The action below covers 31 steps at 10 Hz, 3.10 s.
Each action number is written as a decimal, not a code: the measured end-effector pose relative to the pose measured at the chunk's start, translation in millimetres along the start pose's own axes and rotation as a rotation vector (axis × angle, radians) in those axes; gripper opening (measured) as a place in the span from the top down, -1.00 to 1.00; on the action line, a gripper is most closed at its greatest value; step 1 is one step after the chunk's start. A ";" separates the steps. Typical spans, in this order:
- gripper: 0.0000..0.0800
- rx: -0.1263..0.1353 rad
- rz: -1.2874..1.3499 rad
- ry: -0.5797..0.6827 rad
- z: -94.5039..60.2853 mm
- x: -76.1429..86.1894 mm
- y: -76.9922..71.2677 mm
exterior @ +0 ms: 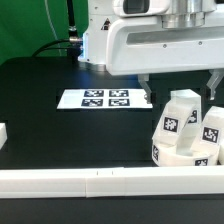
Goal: Assemble stool
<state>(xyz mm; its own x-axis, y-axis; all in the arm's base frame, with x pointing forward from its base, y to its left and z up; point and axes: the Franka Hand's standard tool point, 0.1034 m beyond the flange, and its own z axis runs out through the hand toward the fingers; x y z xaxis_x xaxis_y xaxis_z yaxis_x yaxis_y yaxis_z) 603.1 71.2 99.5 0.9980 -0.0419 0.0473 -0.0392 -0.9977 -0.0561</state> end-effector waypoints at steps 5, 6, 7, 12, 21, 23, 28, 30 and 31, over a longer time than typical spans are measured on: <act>-0.62 -0.034 -0.275 0.008 0.9 1.5 2.7; -0.62 -0.033 -0.330 0.006 1.2 1.3 3.5; -0.62 -0.033 -0.407 0.003 1.4 1.3 5.8; -0.62 -0.052 -0.768 -0.012 4.9 2.0 16.5; -0.34 -0.115 -0.990 -0.037 5.4 5.3 14.3; 0.17 -0.116 -0.978 -0.034 5.3 5.6 14.3; 0.17 -0.116 -0.820 -0.024 5.2 5.6 14.9; 0.17 -0.116 -0.673 -0.016 5.2 5.5 15.0; 0.17 -0.116 -0.602 -0.012 5.3 5.4 15.0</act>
Offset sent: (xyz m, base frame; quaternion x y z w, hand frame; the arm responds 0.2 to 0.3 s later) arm 0.0000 0.0000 0.0000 0.0000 0.0000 -0.1296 0.9916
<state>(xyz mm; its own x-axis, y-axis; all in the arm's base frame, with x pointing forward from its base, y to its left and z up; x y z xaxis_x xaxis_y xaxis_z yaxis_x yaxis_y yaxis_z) 608.2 56.3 93.6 0.8468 0.5313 0.0260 0.5276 -0.8451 0.0861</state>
